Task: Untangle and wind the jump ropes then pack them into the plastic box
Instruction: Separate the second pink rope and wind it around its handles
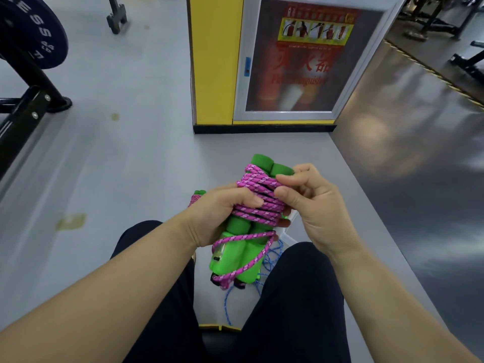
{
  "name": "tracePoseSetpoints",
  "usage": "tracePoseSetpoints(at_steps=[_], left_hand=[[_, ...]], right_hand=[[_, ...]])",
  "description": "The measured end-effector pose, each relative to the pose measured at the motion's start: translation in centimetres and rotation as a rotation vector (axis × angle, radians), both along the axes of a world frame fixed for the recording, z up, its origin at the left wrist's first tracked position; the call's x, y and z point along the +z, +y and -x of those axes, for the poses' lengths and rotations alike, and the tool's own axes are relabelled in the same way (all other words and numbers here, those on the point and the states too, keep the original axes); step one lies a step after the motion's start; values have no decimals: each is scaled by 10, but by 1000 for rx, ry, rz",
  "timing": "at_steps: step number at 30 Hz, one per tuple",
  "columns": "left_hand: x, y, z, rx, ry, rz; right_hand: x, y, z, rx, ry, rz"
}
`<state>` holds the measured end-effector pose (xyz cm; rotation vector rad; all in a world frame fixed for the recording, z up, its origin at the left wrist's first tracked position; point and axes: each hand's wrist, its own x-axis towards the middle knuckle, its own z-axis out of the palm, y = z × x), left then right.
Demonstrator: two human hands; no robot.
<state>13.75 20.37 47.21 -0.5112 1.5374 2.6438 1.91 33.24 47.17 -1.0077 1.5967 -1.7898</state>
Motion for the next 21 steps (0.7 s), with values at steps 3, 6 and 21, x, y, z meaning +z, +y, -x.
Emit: tracePoseSetpoints(at_steps=[3, 6, 21], left_hand=[[0, -5, 0, 2, -20, 109], [-2, -9, 1, -94, -65, 294], [-8, -11, 2, -217, -172, 583]], right_hand=[[2, -1, -3, -84, 45, -107], [6, -8, 0, -112, -82, -207], [2, -27, 2, -117, -228, -220]])
